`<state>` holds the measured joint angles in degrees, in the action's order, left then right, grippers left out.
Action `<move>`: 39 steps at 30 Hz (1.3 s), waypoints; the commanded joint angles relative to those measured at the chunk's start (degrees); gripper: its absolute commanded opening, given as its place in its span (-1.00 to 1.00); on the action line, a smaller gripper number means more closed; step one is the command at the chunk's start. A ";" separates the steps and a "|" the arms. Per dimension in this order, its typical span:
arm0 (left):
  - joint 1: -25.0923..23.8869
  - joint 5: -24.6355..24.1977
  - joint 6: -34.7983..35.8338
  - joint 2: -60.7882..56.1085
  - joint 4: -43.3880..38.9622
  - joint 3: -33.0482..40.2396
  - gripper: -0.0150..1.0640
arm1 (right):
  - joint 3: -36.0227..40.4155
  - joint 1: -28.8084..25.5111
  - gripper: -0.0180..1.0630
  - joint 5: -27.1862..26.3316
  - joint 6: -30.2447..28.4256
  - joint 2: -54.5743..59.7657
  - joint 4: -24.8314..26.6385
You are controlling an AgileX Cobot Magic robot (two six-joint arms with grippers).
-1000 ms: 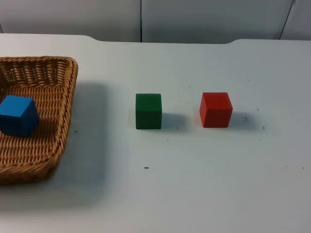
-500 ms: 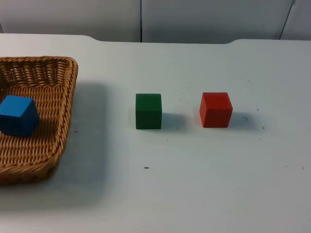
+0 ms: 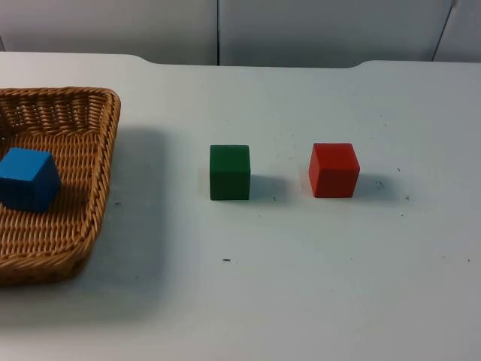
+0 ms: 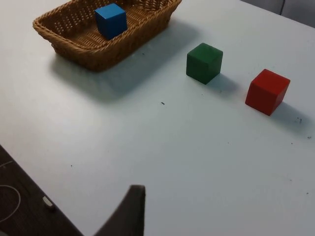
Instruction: Pick up the basket with the left hand and place the blue cube into the basket with the right hand.
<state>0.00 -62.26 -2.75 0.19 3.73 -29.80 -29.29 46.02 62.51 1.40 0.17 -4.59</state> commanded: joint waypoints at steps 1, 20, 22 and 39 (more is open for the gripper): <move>0.23 0.50 0.37 -0.19 -0.03 0.40 0.89 | 0.27 -0.23 0.96 -0.76 -0.06 -0.17 0.13; 0.23 0.50 1.67 -0.19 -1.02 0.40 0.89 | 0.27 -0.23 0.96 -0.76 0.06 -0.17 0.13; 0.23 0.50 1.67 -0.19 -1.02 0.40 0.89 | 0.27 -0.23 0.96 -0.76 0.06 -0.17 0.13; 0.23 0.50 1.67 -0.19 -1.02 0.40 0.89 | 0.27 -0.23 0.96 -0.76 0.06 -0.17 0.13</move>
<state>0.00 -62.26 -1.24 0.19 2.67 -29.80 -29.29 46.02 62.47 1.40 0.17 -4.59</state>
